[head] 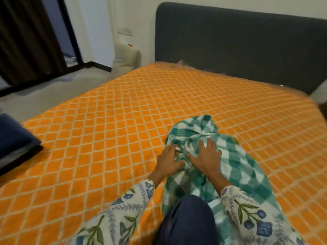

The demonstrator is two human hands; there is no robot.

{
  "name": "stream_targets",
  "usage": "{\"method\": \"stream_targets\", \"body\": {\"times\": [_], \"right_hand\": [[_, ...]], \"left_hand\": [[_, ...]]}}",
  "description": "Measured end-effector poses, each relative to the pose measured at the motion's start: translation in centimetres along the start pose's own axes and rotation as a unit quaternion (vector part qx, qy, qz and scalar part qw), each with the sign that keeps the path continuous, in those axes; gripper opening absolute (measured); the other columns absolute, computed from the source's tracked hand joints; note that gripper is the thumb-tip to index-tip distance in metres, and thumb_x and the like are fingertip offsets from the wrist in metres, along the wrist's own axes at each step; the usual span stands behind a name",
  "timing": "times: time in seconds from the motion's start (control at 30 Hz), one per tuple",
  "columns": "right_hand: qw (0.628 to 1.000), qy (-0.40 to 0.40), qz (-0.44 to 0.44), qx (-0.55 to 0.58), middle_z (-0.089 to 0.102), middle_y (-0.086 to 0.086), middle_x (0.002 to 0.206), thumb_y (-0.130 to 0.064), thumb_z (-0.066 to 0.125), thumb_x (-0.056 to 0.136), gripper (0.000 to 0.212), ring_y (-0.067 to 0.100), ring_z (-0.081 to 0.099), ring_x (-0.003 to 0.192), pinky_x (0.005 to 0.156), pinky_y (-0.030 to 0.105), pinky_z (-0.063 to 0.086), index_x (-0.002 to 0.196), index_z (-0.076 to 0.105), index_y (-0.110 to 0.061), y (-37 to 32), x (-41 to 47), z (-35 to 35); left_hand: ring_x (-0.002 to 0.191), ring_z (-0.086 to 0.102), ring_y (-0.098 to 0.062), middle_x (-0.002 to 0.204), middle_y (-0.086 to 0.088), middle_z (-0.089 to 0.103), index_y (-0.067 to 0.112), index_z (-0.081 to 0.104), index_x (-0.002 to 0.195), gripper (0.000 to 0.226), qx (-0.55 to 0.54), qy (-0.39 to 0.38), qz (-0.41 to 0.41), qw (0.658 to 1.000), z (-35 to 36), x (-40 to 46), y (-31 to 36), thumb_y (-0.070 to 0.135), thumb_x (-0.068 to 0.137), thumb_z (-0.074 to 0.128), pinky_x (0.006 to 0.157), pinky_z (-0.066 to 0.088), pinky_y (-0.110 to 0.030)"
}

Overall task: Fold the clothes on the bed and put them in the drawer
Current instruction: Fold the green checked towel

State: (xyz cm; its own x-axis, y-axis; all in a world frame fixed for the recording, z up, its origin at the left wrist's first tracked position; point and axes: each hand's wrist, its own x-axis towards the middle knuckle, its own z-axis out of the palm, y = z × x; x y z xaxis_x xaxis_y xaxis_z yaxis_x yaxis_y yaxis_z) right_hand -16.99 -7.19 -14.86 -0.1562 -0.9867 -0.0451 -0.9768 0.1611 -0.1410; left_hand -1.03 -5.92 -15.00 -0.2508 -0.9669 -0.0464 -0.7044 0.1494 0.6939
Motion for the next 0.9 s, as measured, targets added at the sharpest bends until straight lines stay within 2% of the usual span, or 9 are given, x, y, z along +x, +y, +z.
{"method": "stream_targets", "body": {"times": [0.07,0.17,0.23,0.4,0.5,0.63,0.73,0.83,0.9], "right_hand": [[0.996,-0.050,0.069,0.006,0.019,0.016,0.156,-0.064,0.044,0.088,0.082,0.031,0.020,0.143,0.111,0.053,0.024,0.148,0.024,-0.012,1.9,0.6,1.3],[0.994,-0.026,0.101,0.026,0.045,0.013,0.140,-0.040,0.040,0.098,0.048,0.031,0.041,0.130,0.106,0.049,0.033,0.136,0.044,-0.011,2.3,1.0,3.2],[0.995,0.028,0.083,0.056,0.055,0.014,0.130,-0.022,0.039,0.099,0.036,0.031,0.048,0.123,0.103,0.045,0.036,0.131,0.050,-0.012,1.8,1.1,3.9],[0.959,0.166,0.062,0.221,0.066,0.024,0.098,-0.011,0.042,0.098,0.030,0.041,0.061,0.089,0.072,0.042,0.044,0.123,0.055,-0.004,0.3,0.8,1.7],[0.925,0.197,-0.030,0.324,0.067,0.022,0.089,-0.023,0.038,0.092,0.039,0.039,0.061,0.081,0.070,0.043,0.044,0.119,0.058,-0.005,-2.8,-0.1,-1.3],[0.875,0.132,-0.141,0.445,0.068,0.023,0.088,-0.026,0.038,0.082,0.045,0.036,0.062,0.079,0.068,0.043,0.047,0.110,0.065,-0.005,-8.3,-2.0,-4.9],[0.854,0.086,-0.220,0.464,0.067,0.017,0.086,-0.025,0.047,0.078,0.033,0.030,0.061,0.079,0.071,0.044,0.047,0.098,0.066,-0.006,-11.0,-2.7,-6.2],[0.889,0.088,-0.277,0.353,0.055,0.008,0.123,-0.046,0.048,0.078,0.057,0.024,0.048,0.116,0.099,0.039,0.037,0.128,0.055,-0.018,-11.1,-2.4,-6.2],[0.903,0.097,-0.304,0.286,0.036,0.002,0.147,-0.068,0.047,0.075,0.078,0.020,0.028,0.137,0.112,0.044,0.018,0.144,0.029,-0.037,-9.8,-2.6,-5.8]], "left_hand": [[0.122,0.040,-0.010,0.138,-0.004,0.043,0.007,0.033,0.142,0.066,-0.093,-0.088,0.008,0.992,2.6,0.7,2.0,0.023,0.087,0.066,0.086,0.031,-0.006],[0.133,0.033,-0.022,0.148,-0.013,0.031,0.002,0.017,0.148,0.094,-0.069,-0.188,0.001,0.980,5.8,1.2,2.1,0.027,0.074,0.069,0.103,0.034,-0.026],[0.143,0.017,-0.028,0.157,-0.014,0.012,0.004,0.001,0.151,0.108,-0.038,-0.185,-0.025,0.982,6.2,1.3,1.8,0.031,0.073,0.071,0.111,0.023,-0.031],[0.139,0.026,-0.021,0.155,-0.008,0.019,0.006,-0.004,0.149,0.110,-0.137,-0.140,-0.019,0.980,4.7,1.7,1.8,0.019,0.076,0.077,0.097,0.025,-0.014],[0.145,0.004,-0.024,0.157,-0.010,-0.003,0.003,-0.013,0.148,0.121,-0.095,-0.130,-0.014,0.987,4.3,1.5,1.4,0.034,0.070,0.075,0.113,0.018,-0.030],[0.135,0.035,-0.037,0.147,-0.025,0.032,-0.007,0.025,0.143,0.061,-0.110,0.037,-0.054,0.992,1.3,1.0,2.1,0.003,0.091,0.055,0.109,0.034,-0.036],[0.115,0.051,-0.038,0.121,-0.029,0.054,-0.003,0.051,0.116,0.037,-0.119,0.156,-0.026,0.980,-1.5,1.0,1.9,0.022,0.089,0.046,0.096,0.043,-0.046],[0.093,0.055,-0.019,0.097,-0.015,0.057,0.011,0.052,0.093,0.010,-0.168,0.234,-0.025,0.957,-4.1,0.2,1.4,0.019,0.089,0.046,0.088,0.046,-0.039],[0.089,0.060,-0.018,0.097,-0.010,0.062,0.011,0.058,0.096,0.011,-0.259,0.204,-0.031,0.944,-5.5,-0.4,0.8,0.002,0.090,0.056,0.081,0.052,-0.033]]}}
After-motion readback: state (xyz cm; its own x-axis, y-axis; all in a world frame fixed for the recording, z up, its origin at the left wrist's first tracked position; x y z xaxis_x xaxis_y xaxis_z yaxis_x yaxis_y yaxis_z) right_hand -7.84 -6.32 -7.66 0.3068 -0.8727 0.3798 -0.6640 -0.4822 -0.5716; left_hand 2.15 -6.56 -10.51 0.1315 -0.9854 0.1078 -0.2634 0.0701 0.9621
